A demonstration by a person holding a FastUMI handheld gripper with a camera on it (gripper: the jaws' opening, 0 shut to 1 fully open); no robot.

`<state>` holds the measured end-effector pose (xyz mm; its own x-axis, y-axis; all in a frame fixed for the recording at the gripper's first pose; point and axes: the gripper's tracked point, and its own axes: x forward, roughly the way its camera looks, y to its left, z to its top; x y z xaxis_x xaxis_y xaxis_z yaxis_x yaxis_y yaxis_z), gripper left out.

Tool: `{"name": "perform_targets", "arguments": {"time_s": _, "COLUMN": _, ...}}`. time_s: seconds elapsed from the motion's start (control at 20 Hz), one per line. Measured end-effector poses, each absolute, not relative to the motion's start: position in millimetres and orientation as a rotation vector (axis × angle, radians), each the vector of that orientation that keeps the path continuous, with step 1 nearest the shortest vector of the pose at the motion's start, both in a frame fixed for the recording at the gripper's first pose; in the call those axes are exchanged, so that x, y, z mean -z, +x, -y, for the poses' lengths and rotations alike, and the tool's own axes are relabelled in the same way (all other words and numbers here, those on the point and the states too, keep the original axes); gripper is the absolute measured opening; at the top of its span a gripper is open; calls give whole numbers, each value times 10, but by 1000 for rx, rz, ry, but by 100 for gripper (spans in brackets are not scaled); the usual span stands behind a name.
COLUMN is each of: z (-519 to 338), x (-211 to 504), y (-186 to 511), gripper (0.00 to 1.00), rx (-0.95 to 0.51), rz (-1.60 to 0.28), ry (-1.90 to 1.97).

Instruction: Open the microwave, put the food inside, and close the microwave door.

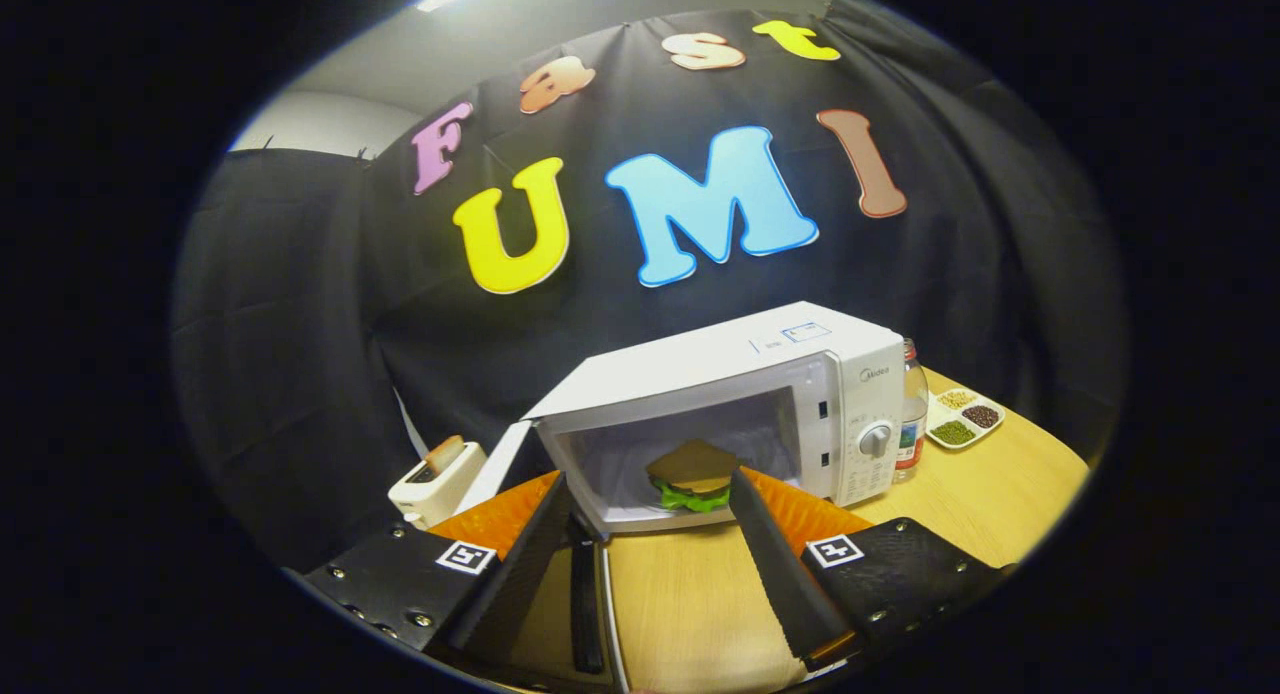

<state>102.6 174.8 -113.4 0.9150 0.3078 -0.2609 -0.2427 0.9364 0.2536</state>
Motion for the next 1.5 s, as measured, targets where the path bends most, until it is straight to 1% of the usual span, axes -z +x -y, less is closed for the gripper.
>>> {"name": "perform_targets", "arguments": {"time_s": 0.15, "z": -2043, "x": 880, "y": 702, "gripper": 97, "rx": -369, "rz": -256, "ry": 159}}
{"name": "perform_targets", "arguments": {"time_s": 0.5, "z": -2963, "x": 558, "y": -26, "gripper": 97, "rx": -598, "rz": -216, "ry": 147}}
{"name": "perform_targets", "arguments": {"time_s": 0.65, "z": -3342, "x": 573, "y": -338, "gripper": 97, "rx": -710, "rz": -209, "ry": 117}}
{"name": "perform_targets", "arguments": {"time_s": 0.8, "z": -3604, "x": 794, "y": -599, "gripper": 93, "rx": -783, "rz": -251, "ry": 81}}
{"name": "perform_targets", "arguments": {"time_s": 0.85, "z": -3678, "x": 895, "y": -683, "gripper": 82, "rx": -808, "rz": -276, "ry": 74}}
{"name": "perform_targets", "arguments": {"time_s": 0.9, "z": -3731, "x": 981, "y": -743, "gripper": 81, "rx": -821, "rz": -300, "ry": 63}}
{"name": "perform_targets", "arguments": {"time_s": 1.0, "z": -3692, "x": 1186, "y": -802, "gripper": 61, "rx": -814, "rz": -341, "ry": 32}}
{"name": "perform_targets", "arguments": {"time_s": 1.05, "z": -3667, "x": 1306, "y": -823, "gripper": 46, "rx": -805, "rz": -366, "ry": 19}}
{"name": "perform_targets", "arguments": {"time_s": 1.1, "z": -3618, "x": 1407, "y": -833, "gripper": 37, "rx": -796, "rz": -385, "ry": 11}}
{"name": "perform_targets", "arguments": {"time_s": 1.15, "z": -3577, "x": 1505, "y": -829, "gripper": 19, "rx": -786, "rz": -415, "ry": 2}}
{"name": "perform_targets", "arguments": {"time_s": 1.2, "z": -3521, "x": 1600, "y": -863, "gripper": 12, "rx": -791, "rz": -451, "ry": 9}}
{"name": "perform_targets", "arguments": {"time_s": 1.25, "z": -3523, "x": 1696, "y": -898, "gripper": 7, "rx": -807, "rz": -488, "ry": 22}}
{"name": "perform_targets", "arguments": {"time_s": 1.3, "z": -3491, "x": 1770, "y": -918, "gripper": 9, "rx": -817, "rz": -518, "ry": 29}}
{"name": "perform_targets", "arguments": {"time_s": 1.35, "z": -3473, "x": 1841, "y": -939, "gripper": 2, "rx": -827, "rz": -549, "ry": 31}}
{"name": "perform_targets", "arguments": {"time_s": 1.4, "z": -3410, "x": 1919, "y": -954, "gripper": 1, "rx": -827, "rz": -586, "ry": 24}}
{"name": "perform_targets", "arguments": {"time_s": 1.5, "z": -3272, "x": 1996, "y": -851, "gripper": 1, "rx": -780, "rz": -588, "ry": 2}}
